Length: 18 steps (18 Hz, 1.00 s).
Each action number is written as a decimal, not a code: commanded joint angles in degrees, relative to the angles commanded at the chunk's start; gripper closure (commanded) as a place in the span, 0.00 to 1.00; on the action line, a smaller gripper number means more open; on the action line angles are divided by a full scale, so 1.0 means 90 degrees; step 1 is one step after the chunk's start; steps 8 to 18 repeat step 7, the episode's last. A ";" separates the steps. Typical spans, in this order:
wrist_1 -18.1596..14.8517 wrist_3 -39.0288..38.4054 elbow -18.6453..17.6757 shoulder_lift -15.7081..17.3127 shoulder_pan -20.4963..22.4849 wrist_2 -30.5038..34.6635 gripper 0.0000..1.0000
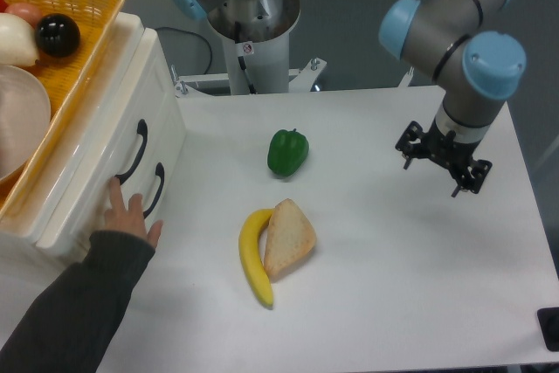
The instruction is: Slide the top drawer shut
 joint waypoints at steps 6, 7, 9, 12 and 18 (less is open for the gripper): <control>-0.0010 0.1787 0.0155 -0.0098 0.0010 -0.0010 0.00; -0.0010 0.1788 0.0214 -0.0127 0.0010 -0.0010 0.00; -0.0010 0.1788 0.0214 -0.0127 0.0010 -0.0010 0.00; -0.0010 0.1788 0.0214 -0.0127 0.0010 -0.0010 0.00; -0.0010 0.1788 0.0214 -0.0127 0.0010 -0.0010 0.00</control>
